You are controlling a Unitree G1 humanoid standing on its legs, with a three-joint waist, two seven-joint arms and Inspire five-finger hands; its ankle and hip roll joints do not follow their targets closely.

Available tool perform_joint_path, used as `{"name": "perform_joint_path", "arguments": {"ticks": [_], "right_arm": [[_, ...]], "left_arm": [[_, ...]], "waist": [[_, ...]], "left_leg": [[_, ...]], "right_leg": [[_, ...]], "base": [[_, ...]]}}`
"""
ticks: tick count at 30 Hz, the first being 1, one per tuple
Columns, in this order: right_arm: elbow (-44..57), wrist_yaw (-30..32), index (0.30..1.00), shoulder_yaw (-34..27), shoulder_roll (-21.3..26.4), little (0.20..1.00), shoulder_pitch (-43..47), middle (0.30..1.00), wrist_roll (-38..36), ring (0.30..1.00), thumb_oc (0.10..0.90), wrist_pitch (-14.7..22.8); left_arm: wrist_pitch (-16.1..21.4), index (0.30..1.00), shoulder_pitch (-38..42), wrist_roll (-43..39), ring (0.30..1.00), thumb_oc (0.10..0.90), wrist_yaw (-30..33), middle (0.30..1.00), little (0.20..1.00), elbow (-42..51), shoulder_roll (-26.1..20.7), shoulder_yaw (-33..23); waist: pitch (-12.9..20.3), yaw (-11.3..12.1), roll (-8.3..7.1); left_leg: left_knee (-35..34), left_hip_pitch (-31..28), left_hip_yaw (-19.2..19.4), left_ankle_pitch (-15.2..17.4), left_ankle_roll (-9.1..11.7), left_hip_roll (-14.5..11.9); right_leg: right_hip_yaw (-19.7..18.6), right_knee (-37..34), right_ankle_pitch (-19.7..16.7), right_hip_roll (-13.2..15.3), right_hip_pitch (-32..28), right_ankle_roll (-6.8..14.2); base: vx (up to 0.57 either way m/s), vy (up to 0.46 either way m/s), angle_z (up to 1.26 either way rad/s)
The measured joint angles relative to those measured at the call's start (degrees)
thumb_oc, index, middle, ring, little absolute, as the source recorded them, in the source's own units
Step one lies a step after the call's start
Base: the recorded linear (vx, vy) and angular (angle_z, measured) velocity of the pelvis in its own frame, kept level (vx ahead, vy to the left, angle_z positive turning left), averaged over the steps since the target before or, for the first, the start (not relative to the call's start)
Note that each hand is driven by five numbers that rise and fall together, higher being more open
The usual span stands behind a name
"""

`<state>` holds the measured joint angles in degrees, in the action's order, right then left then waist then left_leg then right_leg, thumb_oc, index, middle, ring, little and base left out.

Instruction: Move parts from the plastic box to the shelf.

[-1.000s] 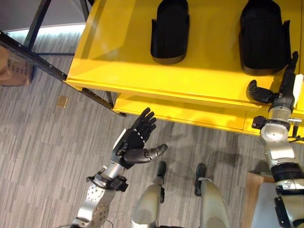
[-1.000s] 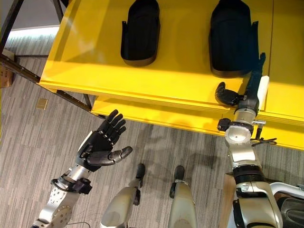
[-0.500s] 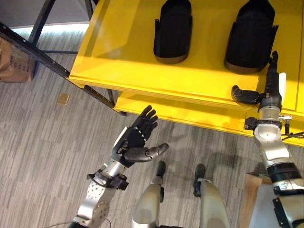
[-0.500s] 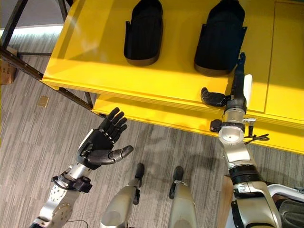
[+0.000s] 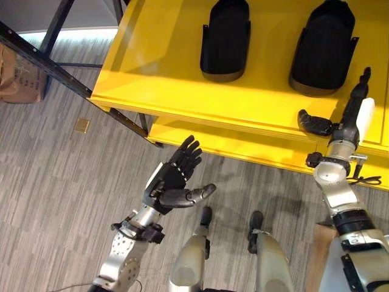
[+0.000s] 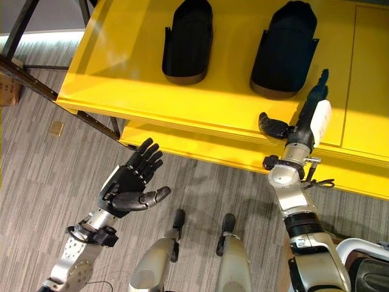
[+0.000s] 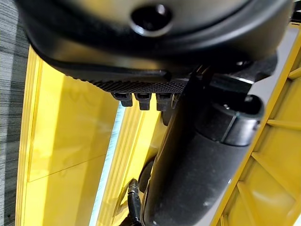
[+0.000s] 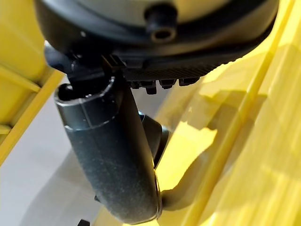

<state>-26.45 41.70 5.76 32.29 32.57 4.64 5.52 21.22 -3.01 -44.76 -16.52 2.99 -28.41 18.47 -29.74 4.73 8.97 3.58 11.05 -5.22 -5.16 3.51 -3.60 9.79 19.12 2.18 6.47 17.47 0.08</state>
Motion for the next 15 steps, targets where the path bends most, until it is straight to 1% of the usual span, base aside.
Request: {"name": "perform_joint_path", "arguments": {"ticks": [5,6,8,11,13,15], "right_arm": [[2.0,3.8,1.000,0.1,-0.3,1.000,-0.3,1.000,4.8,1.000,0.900,-1.8],[4.0,6.0,1.000,0.1,-0.4,1.000,-1.4,1.000,7.2,1.000,0.900,-2.3],[4.3,7.4,1.000,0.1,-0.5,1.000,-1.7,1.000,8.7,1.000,0.900,-2.3],[9.7,8.8,1.000,0.1,-0.7,1.000,-5.4,1.000,10.3,1.000,0.900,-2.4],[12.9,9.0,1.000,0.2,-1.9,1.000,-7.6,1.000,11.4,1.000,0.900,-2.4],[16.6,9.7,1.000,0.3,-3.0,1.000,-11.1,1.000,13.3,1.000,0.900,-2.1]], "left_arm": [[0.9,1.000,-0.2,0.0,1.000,0.900,0.9,1.000,1.000,0.0,0.0,0.9],[1.6,1.000,-0.4,0.0,1.000,0.900,0.9,1.000,1.000,0.0,0.0,1.3],[1.7,1.000,-0.5,0.0,1.000,0.900,0.9,1.000,1.000,0.0,0.0,1.5],[2.2,1.000,-0.8,0.0,1.000,0.900,1.0,1.000,1.000,0.0,0.1,1.6],[2.6,1.000,-1.4,0.0,1.000,0.900,1.0,1.000,1.000,0.0,0.3,1.5],[2.8,1.000,-1.8,0.0,1.000,0.900,1.0,1.000,1.000,0.1,0.5,1.6]], "waist": [[0.0,-0.1,0.01],[0.0,0.0,0.01],[0.0,-0.2,0.01],[0.0,-0.7,0.01],[0.0,-1.5,0.01],[0.0,-1.7,-0.01]], "left_leg": [[0.0,0.0,0.2,0.0,-0.1,0.5],[-0.1,0.0,0.4,0.1,-0.1,0.7],[-0.1,-0.2,0.8,0.3,-0.4,0.7],[-0.2,-0.6,1.0,0.4,-0.5,0.7],[-0.9,-1.8,1.4,0.3,-0.5,0.7],[-1.2,-3.2,1.7,0.6,-0.8,0.7]], "right_leg": [[-0.3,-0.2,-0.1,0.3,0.0,0.2],[-0.5,-0.4,-0.1,0.3,0.0,0.4],[-1.0,-0.8,-0.3,0.4,-0.1,0.6],[-1.1,-1.5,-0.7,0.5,-0.7,0.9],[-1.3,-2.8,-1.2,0.5,-2.1,1.1],[-1.5,-3.6,-1.3,0.3,-3.6,1.3]], "base": [[0.01,0.066,-0.01],[0.02,0.096,-0.04],[0.02,0.079,-0.08],[0.02,0.074,-0.04],[0.02,0.064,-0.07],[0.04,0.081,-0.07]]}}
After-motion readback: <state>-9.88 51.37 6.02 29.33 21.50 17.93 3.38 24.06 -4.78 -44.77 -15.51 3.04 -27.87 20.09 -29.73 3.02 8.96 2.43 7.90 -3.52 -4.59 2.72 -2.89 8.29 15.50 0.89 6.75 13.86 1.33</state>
